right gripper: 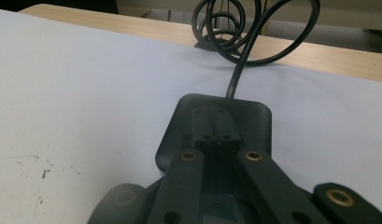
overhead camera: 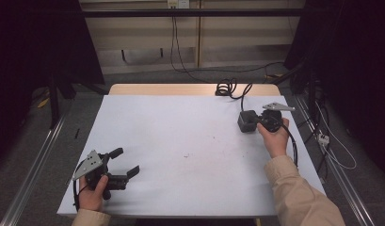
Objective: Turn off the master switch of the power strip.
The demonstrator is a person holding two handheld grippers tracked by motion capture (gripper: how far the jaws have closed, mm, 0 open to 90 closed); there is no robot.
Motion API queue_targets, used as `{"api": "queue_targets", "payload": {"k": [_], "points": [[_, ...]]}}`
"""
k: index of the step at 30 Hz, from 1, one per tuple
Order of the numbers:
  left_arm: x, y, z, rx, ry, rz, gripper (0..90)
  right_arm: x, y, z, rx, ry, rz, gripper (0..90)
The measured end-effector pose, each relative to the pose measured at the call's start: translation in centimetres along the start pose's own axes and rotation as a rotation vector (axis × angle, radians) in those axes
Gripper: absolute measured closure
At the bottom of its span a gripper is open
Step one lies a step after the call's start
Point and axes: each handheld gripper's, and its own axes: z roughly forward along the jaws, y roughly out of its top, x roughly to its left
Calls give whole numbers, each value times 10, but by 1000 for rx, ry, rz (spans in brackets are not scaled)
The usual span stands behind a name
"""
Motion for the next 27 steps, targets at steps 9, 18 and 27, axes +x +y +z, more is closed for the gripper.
{"api": "queue_targets", "payload": {"k": [9, 18, 27], "points": [[0, 0, 0, -1, -1, 0, 18, 0, -1, 0, 4, -10, 1, 900], [0, 1, 0, -3, 0, -1, 18, 0, -2, 0, -9, -7, -12, 900], [0, 1, -1, -5, 2, -1, 18, 1, -3, -1, -16, -14, -8, 900]]}}
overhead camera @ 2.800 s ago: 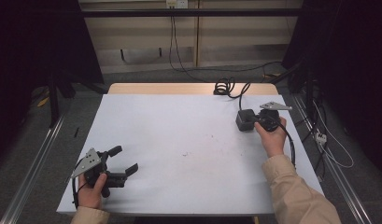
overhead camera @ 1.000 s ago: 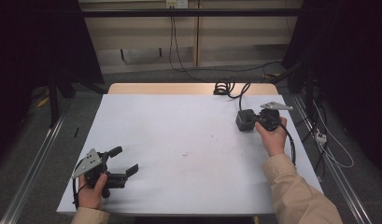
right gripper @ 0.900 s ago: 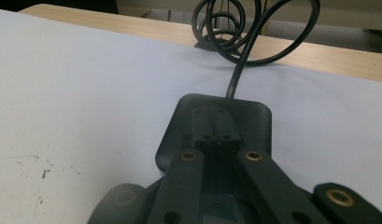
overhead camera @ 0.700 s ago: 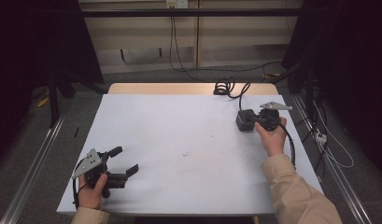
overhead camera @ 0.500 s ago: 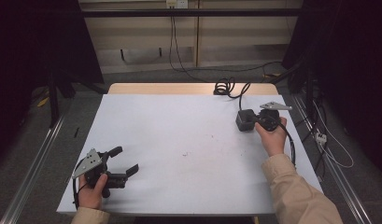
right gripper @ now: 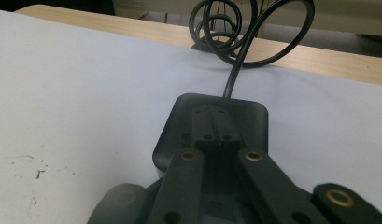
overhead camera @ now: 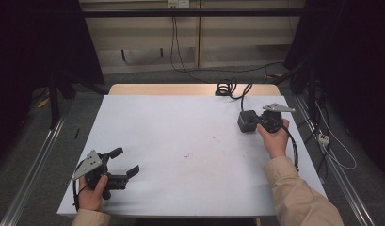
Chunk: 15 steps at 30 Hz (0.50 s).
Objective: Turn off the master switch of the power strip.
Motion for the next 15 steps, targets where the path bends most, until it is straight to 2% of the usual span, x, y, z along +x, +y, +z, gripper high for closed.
{"api": "queue_targets", "payload": {"k": [15], "points": [[1, 0, -1, -8, 5, -7, 18, 4, 0, -3, -27, -1, 14, 898]]}}
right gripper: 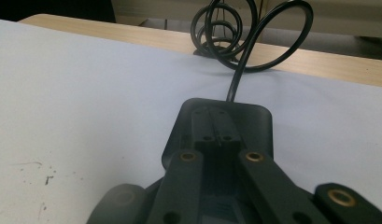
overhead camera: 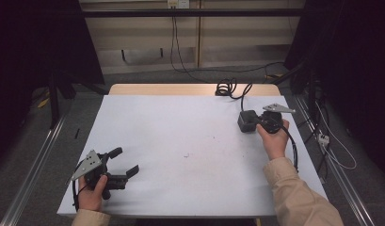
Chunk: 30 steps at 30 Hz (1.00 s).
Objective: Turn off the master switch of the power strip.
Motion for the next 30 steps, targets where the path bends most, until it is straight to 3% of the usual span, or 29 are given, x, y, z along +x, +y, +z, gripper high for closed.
{"api": "queue_targets", "payload": {"k": [1, 3, 6, 8, 13, 15, 16, 18, 30], "points": [[0, 0, 0, 0, 1, 1, 18, 2, 1, -2, -8, 5, 9, 802], [0, 0, 0, 4, 3, 2, 18, 3, 1, -3, -7, 4, 16, 787], [0, 0, -1, 8, 1, 5, 18, 8, 5, -8, -26, 24, 35, 604], [0, -1, -2, 9, 5, 2, 18, 9, 5, -10, -27, 36, 40, 587], [0, -1, -2, 1, 10, -2, 18, 16, 5, -23, -42, 73, 55, 403], [-1, 0, -2, 4, 11, -1, 18, 17, 3, -25, -49, 78, 50, 374], [-1, 0, -2, -1, 12, -5, 18, 20, 1, -29, -42, 86, 50, 297], [-1, 0, -2, 0, 12, -5, 18, 21, -1, -30, -29, 108, 58, 271], [-3, 0, -1, 7, 13, 0, 18, 43, -17, -50, -33, 205, -1, 187]]}}
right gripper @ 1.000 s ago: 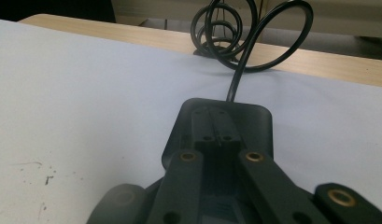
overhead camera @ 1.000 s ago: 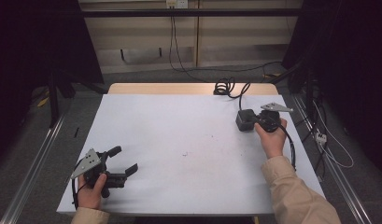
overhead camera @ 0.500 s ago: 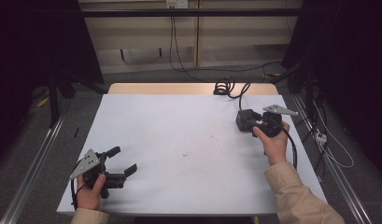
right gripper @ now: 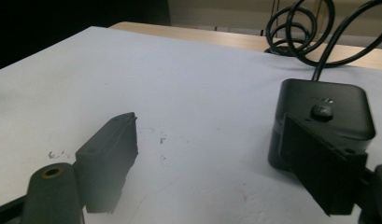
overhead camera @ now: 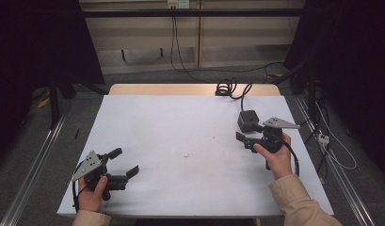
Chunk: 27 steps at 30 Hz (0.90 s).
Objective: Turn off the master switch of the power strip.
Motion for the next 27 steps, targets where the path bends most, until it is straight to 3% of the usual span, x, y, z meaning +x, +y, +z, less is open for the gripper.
{"api": "queue_targets", "payload": {"k": [12, 27], "points": [[1, 0, -1, -2, 0, -1, 18, 20, -12, -8, 23, 62, -48, 162], [0, 0, 0, 4, 1, 3, 18, 30, -37, -29, 29, 81, -70, 148]]}}
